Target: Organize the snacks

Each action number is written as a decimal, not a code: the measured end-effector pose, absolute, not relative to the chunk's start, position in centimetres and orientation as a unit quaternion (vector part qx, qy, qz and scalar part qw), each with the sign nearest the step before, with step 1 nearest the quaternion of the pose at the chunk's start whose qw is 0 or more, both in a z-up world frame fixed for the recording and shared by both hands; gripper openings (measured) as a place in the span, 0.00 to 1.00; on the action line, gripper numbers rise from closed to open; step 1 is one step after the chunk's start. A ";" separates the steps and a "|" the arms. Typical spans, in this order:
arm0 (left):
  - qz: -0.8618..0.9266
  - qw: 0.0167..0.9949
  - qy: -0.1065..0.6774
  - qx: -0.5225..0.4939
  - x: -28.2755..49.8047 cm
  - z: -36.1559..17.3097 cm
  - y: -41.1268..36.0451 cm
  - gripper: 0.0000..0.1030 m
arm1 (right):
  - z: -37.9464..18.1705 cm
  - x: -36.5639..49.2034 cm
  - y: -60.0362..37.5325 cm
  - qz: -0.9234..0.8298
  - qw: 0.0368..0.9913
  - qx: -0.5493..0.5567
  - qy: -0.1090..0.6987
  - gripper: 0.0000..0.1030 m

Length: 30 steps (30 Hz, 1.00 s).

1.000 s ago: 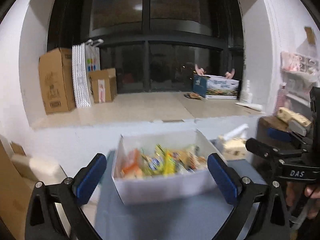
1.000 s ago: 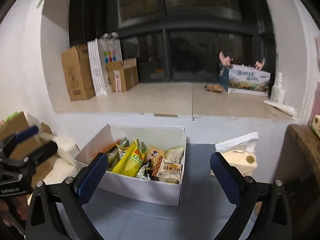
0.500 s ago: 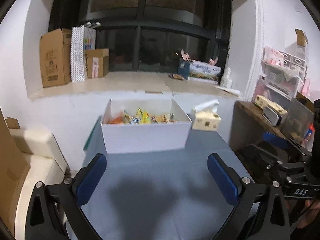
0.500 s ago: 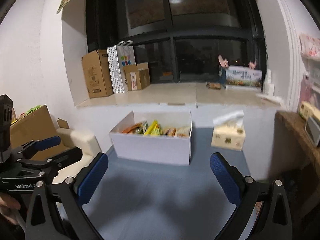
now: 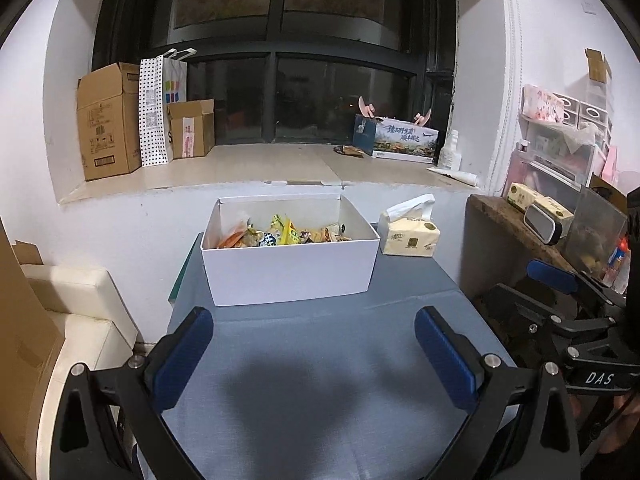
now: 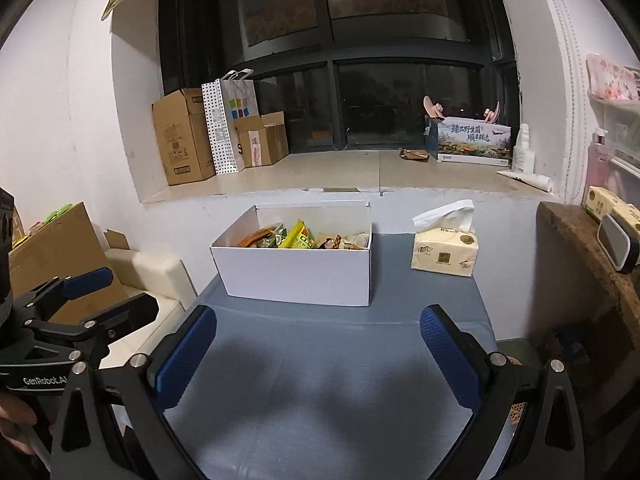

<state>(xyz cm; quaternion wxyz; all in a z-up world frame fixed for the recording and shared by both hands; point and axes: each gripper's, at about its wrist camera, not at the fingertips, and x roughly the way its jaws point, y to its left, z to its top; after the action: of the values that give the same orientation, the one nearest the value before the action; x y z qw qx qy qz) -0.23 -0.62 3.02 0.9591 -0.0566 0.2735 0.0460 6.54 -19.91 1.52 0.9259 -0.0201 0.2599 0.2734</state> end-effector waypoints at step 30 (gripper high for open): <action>0.059 0.957 0.281 -0.048 -0.2 2.9 -0.5 1.00 | 1.5 6.3 -19.8 0.279 0.924 -0.022 0.261 1.00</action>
<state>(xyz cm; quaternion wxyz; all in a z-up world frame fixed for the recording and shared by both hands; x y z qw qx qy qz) -0.18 -0.46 2.90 0.9568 -0.0478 0.2805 0.0591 6.30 -19.83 1.51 0.9240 -0.0219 0.2607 0.2790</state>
